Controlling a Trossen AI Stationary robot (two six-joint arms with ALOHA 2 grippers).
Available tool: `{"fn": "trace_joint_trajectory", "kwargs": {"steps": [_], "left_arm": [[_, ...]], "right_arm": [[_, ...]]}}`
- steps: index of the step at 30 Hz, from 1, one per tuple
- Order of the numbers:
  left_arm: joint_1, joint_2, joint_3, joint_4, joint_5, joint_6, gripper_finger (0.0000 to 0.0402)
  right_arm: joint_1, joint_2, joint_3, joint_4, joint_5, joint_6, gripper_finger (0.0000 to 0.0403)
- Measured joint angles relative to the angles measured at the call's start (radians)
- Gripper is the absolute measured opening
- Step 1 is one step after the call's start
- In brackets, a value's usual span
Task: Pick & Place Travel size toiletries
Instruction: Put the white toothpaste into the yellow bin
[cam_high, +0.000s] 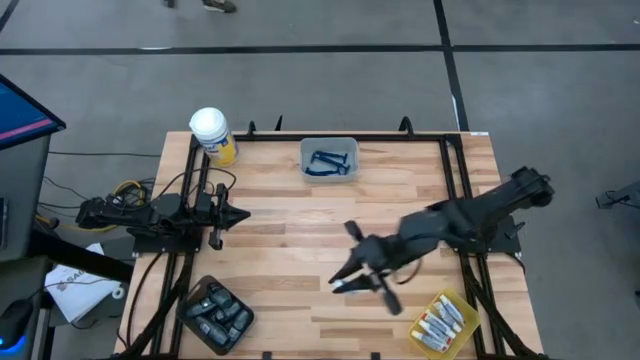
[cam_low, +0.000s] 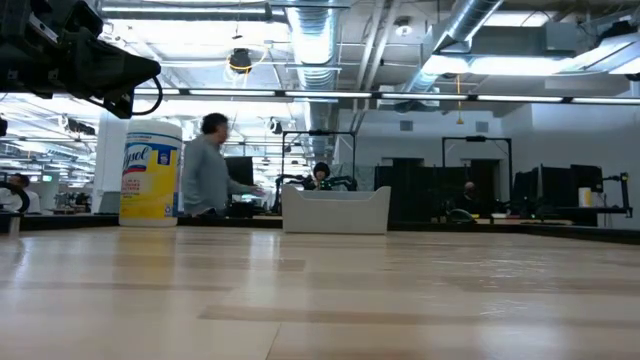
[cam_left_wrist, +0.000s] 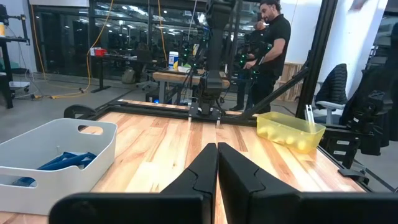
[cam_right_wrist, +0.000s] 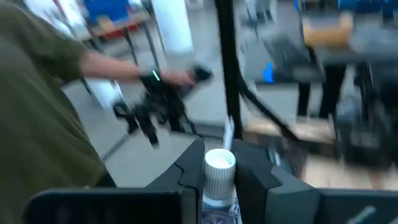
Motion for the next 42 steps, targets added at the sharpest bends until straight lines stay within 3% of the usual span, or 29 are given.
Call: {"fn": "trace_joint_trajectory", "kwargs": {"steps": [6, 12, 19, 27, 33, 42], "left_arm": [[0.000, 0.000, 0.000, 0.000, 0.000, 0.000, 0.0008], [0.000, 0.000, 0.000, 0.000, 0.000, 0.000, 0.0008], [0.000, -0.001, 0.000, 0.000, 0.000, 0.000, 0.0008], [0.000, -0.001, 0.000, 0.001, 0.000, 0.000, 0.0008], [0.000, -0.001, 0.000, 0.001, 0.000, 0.000, 0.0008], [0.000, -0.001, 0.000, 0.001, 0.000, 0.000, 0.0008]], "right_arm": [[0.027, -0.074, 0.001, 0.027, 0.016, -0.032, 0.0050], [0.069, -0.082, 0.001, -0.293, 0.139, 0.229, 0.0050], [0.245, -0.018, 0.001, -0.833, 0.268, 0.750, 0.0050], [0.507, 0.087, 0.001, -1.177, 0.313, 1.409, 0.0053], [0.599, 0.210, 0.001, -1.237, 0.290, 1.666, 0.0054], [0.628, 0.370, -0.022, -1.232, 0.251, 1.770, 0.0055]]}}
